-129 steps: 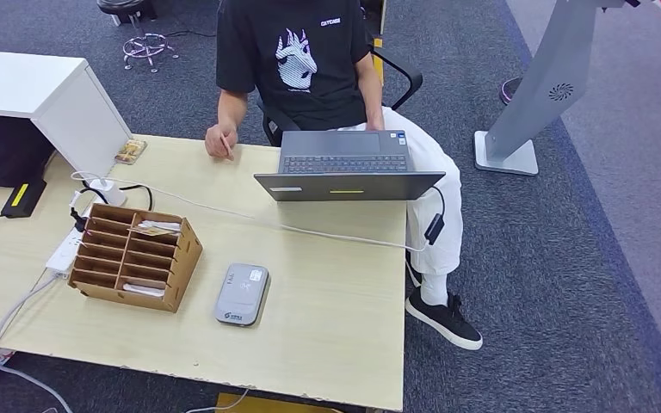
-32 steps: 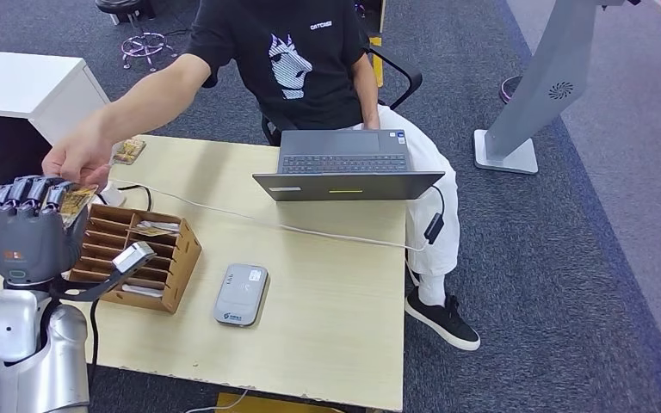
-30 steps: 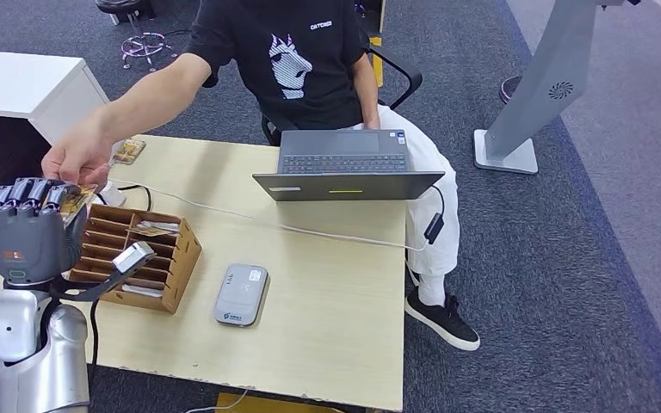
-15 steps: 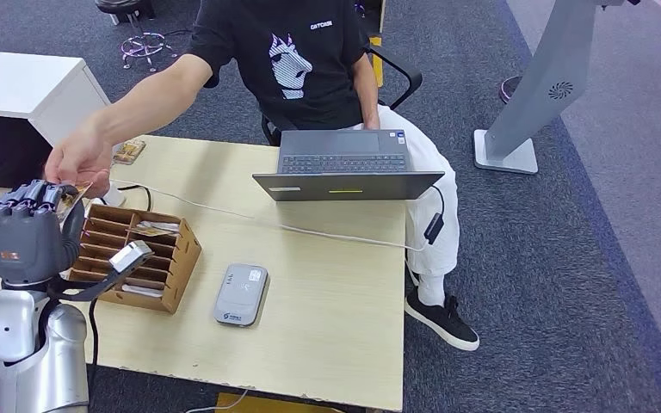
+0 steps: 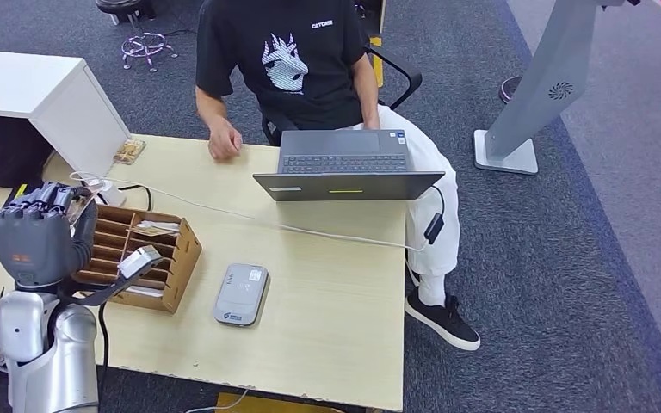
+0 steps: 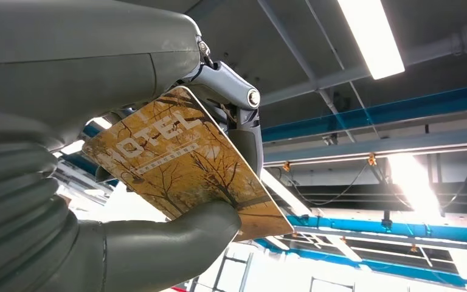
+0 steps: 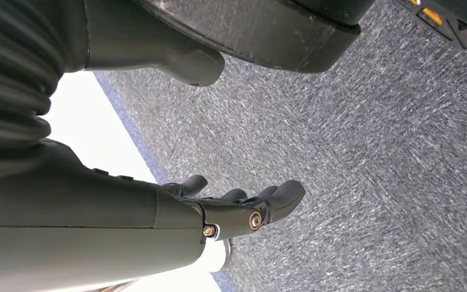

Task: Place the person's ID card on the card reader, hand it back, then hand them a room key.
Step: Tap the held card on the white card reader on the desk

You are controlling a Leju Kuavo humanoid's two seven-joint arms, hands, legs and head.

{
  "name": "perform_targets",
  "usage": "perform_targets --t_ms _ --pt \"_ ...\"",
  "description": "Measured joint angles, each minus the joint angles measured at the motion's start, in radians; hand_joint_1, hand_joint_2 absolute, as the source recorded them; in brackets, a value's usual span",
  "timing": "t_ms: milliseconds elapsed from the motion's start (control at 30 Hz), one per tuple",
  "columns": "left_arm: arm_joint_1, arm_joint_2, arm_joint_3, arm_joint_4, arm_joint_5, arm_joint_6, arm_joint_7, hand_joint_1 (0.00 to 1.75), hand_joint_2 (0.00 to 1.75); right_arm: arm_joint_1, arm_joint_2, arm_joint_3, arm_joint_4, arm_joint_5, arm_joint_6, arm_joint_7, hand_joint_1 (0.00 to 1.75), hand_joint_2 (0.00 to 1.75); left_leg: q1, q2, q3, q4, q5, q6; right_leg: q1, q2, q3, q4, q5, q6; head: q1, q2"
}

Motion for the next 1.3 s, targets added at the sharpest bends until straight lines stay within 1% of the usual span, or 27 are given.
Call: perform_targets --t_ms 100,167,367,433,500,600,667,767,1000,1167,1300 --pt "0.002 -0.007 -0.007 0.0 0.015 0.0 0.001 1.75 1.75 0.0 0.0 0.0 -0.001 -0.004 -0.004 0.001 0.0 1.75 0.0 0.0 0.0 0.0 0.0 0.0 0.0 0.0 0.0 0.0 0.0 0.0 0.0 0.0" --pt "0.009 -0.012 -0.029 0.0 0.029 0.0 0.007 1.75 1.75 0.001 0.0 0.0 -0.001 -0.006 -0.009 0.003 0.0 1.75 0.0 0.0 0.0 0.0 0.0 0.0 0.0 0.0 0.0 0.0 0.0 0.0 0.0 0.0" --pt "0.046 -0.028 -0.174 0.0 0.062 0.0 0.057 1.75 1.75 0.001 0.004 0.0 -0.002 -0.009 -0.02 0.012 0.0 1.75 0.0 0.0 0.0 0.0 0.0 0.0 0.0 0.0 0.0 0.0 0.0 0.0 0.0 0.0" --pt "0.054 -0.027 -0.223 0.0 0.087 0.0 0.089 1.75 1.75 0.001 0.006 0.0 -0.002 -0.013 -0.022 0.014 0.0 1.75 0.0 0.0 0.0 0.0 0.0 0.0 0.0 0.0 0.0 0.0 0.0 0.0 0.0 0.0" --pt "0.062 -0.013 -0.288 0.0 0.135 -0.002 0.143 1.75 1.75 0.002 0.007 0.0 -0.002 -0.02 -0.025 0.015 0.0 1.75 0.0 0.0 0.0 0.0 0.0 0.0 0.0 0.0 0.0 0.0 0.0 0.0 0.0 0.0" --pt "0.069 0.022 -0.409 0.0 0.251 -0.032 0.223 1.75 1.75 0.004 0.008 0.0 -0.002 -0.026 -0.034 0.014 0.0 1.75 0.0 0.0 0.0 0.0 0.0 0.0 0.0 0.0 0.0 0.0 0.0 0.0 0.0 0.0" --pt "0.073 0.039 -0.476 0.002 0.326 -0.058 0.246 1.75 1.75 0.005 0.01 0.0 -0.002 -0.027 -0.038 0.014 0.0 1.75 0.0 0.0 0.0 0.0 0.0 0.0 0.0 0.0 0.0 0.0 0.0 0.0 0.0 0.0" --pt "0.078 0.056 -0.541 0.01 0.38 -0.077 0.252 1.75 1.75 0.006 0.01 0.0 -0.002 -0.028 -0.039 0.014 0.0 1.75 0.0 0.0 0.0 0.0 0.0 0.0 0.0 0.0 0.0 0.0 0.0 0.0 0.0 0.0" --pt "0.086 0.08 -0.604 0.028 0.396 -0.082 0.253 1.75 1.75 0.009 0.01 0.0 -0.002 -0.028 -0.039 0.014 0.0 1.75 0.0 0.0 0.0 0.0 0.0 0.0 0.0 0.0 0.0 0.0 0.0 0.0 0.0 0.0" --pt "0.089 0.088 -0.617 0.035 0.402 -0.088 0.254 1.75 1.75 0.01 0.01 0.0 -0.002 -0.033 -0.04 0.014 0.0 1.75 0.0 0.0 0.0 0.0 0.0 0.0 0.0 0.0 0.0 0.0 0.0 0.0 0.0 0.0" --pt "0.105 0.096 -0.62 0.05 0.422 -0.113 0.27 1.75 1.75 0.012 0.011 0.0 -0.002 -0.04 -0.042 0.014 0.0 1.75 0.0 0.0 0.0 0.0 0.0 0.0 0.0 0.0 0.0 0.0 0.0 0.0 0.0 0.0"
